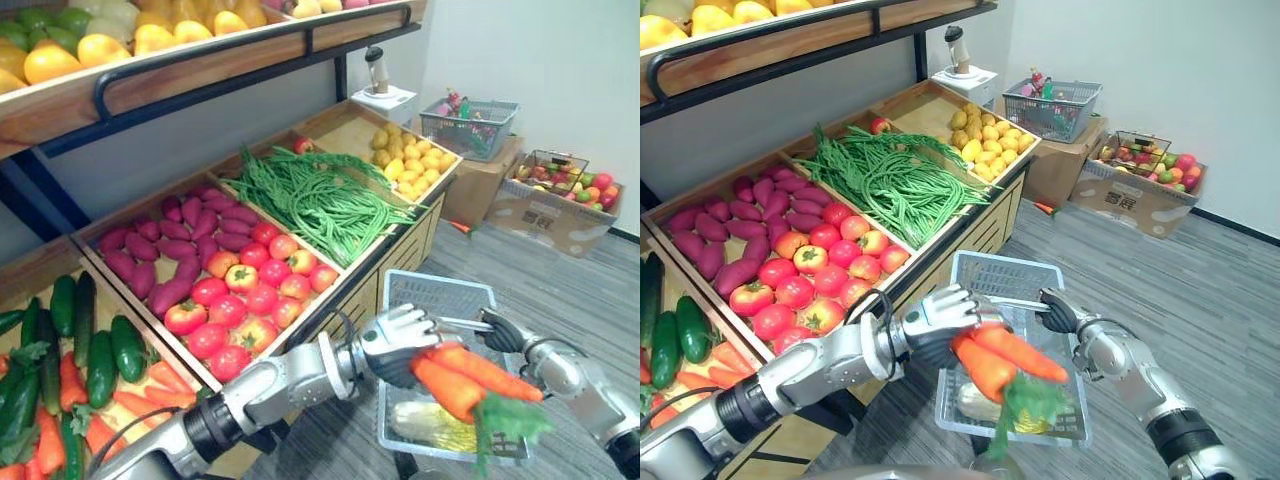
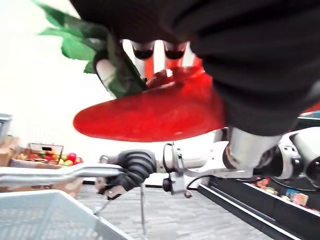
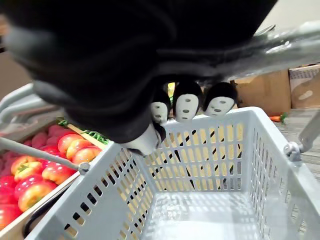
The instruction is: Pick vegetable in the basket
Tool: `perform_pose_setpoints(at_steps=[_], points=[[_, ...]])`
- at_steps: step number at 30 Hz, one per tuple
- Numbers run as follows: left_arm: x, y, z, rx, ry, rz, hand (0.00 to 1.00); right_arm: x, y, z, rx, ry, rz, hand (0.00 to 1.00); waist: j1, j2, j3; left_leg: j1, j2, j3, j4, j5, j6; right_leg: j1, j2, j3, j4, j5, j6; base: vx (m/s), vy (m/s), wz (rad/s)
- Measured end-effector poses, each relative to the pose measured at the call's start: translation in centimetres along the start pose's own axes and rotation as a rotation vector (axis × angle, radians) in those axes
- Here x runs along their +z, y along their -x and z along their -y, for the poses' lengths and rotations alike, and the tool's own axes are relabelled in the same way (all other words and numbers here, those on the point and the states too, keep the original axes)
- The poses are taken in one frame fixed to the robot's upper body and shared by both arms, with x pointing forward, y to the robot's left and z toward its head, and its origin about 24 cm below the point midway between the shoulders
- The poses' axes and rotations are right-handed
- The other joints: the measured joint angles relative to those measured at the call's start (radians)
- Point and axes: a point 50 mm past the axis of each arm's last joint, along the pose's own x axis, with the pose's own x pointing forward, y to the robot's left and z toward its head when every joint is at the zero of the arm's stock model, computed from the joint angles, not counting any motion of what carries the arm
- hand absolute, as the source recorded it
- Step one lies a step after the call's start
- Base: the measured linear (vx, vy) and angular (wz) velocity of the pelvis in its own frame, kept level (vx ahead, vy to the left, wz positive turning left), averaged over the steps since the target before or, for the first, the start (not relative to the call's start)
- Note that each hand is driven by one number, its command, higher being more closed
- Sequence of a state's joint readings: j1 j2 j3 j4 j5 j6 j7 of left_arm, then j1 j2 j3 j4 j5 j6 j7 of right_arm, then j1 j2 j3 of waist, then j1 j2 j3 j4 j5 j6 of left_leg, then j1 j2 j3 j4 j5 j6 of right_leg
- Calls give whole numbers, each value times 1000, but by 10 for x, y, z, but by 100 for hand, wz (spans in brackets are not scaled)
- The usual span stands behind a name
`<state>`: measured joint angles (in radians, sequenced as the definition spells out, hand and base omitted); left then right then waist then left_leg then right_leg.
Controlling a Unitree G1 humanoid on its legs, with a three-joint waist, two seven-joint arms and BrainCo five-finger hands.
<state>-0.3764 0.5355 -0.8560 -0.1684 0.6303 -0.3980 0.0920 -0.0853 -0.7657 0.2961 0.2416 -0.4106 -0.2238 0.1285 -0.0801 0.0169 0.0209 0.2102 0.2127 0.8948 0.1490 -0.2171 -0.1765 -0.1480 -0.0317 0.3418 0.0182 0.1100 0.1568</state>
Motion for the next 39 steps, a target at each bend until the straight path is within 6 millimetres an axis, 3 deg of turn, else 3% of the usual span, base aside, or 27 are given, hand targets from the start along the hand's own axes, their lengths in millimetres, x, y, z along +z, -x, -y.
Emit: perform_pose_setpoints(at_steps=[11,16,22,28,34,35,39], points=[[-11,-15,41,-123,118,-80,100,18,-7,8,73,79,79,100,-5,8,-5,-17,27,24,68,-40,-4,-23,10,22,19,0,-1,-13,-19,-6],[-19,-24,59,-142,172,-161,100,37,-11,14,56,83,157,100,-34,5,-3,-36,42,31,101,-55,2,-37,13,24,17,-1,-1,8,-2,-3],[-26,-30,79,-189,194,-238,100,44,-15,13,47,53,183,100,-50,3,-2,-35,45,46,101,-59,-1,-45,17,27,17,-1,-1,35,10,-5],[-48,-21,100,-273,175,-382,100,53,-22,24,11,56,209,100,-59,-5,3,-30,47,80,100,-61,-4,-60,32,54,19,-1,-1,20,5,-14],[-65,-9,105,-303,130,-470,100,57,-26,30,-4,62,220,100,-67,-13,8,-25,45,108,99,-61,-5,-76,41,77,22,-1,-1,16,7,-11],[-66,-8,106,-308,128,-479,0,57,-27,29,-3,60,221,100,-69,-13,8,-22,45,111,98,-61,-6,-76,42,79,22,-1,-1,18,12,-16],[-82,4,108,-331,117,-568,0,56,-29,29,-2,53,212,100,-83,-20,13,-15,45,121,95,-61,-6,-76,47,90,22,-1,-1,10,7,-7]])
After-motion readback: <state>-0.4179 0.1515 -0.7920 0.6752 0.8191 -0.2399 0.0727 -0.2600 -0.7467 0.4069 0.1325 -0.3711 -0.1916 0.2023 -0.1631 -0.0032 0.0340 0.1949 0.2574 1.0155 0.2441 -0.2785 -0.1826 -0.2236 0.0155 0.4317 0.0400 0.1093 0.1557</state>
